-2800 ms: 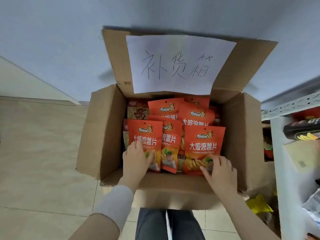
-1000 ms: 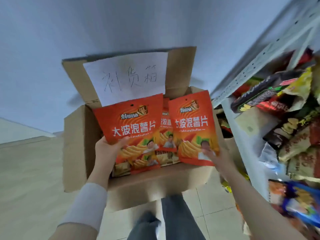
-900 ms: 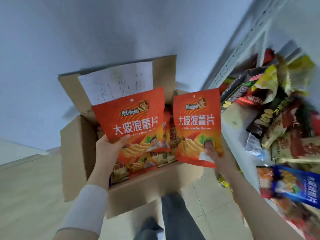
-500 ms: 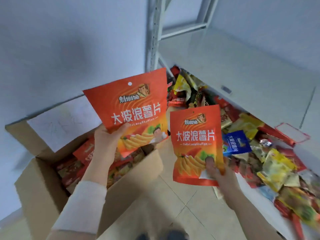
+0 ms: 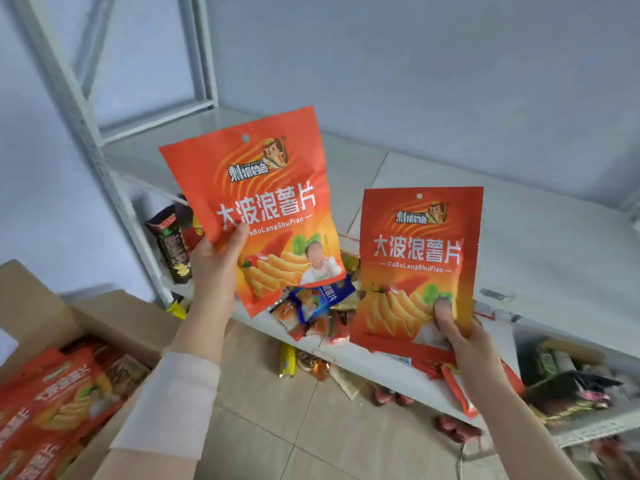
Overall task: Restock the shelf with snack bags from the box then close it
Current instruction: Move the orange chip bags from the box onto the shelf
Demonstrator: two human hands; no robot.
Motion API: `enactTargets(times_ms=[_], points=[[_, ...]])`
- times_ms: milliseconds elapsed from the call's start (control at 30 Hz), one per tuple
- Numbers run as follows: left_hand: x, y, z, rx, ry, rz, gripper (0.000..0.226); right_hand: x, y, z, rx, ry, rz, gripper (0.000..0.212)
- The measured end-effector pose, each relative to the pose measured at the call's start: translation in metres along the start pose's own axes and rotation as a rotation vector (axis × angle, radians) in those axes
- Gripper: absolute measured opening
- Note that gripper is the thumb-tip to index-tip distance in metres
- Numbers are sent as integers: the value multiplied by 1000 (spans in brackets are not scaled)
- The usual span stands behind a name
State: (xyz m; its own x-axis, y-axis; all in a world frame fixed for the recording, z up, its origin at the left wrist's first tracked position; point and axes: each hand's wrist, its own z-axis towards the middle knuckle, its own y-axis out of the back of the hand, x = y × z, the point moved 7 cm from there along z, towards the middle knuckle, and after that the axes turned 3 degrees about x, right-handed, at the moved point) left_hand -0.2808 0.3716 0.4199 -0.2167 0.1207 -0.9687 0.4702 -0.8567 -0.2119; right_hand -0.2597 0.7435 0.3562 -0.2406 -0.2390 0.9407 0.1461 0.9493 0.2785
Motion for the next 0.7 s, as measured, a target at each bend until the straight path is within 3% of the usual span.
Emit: enactTargets(times_ms=[300, 700], points=[[33, -205, -6, 203, 32, -27, 6, -24, 168, 52, -242, -14, 139, 53], [91, -448, 77, 477, 80, -85, 3, 0, 279, 214, -467, 70, 142, 30]])
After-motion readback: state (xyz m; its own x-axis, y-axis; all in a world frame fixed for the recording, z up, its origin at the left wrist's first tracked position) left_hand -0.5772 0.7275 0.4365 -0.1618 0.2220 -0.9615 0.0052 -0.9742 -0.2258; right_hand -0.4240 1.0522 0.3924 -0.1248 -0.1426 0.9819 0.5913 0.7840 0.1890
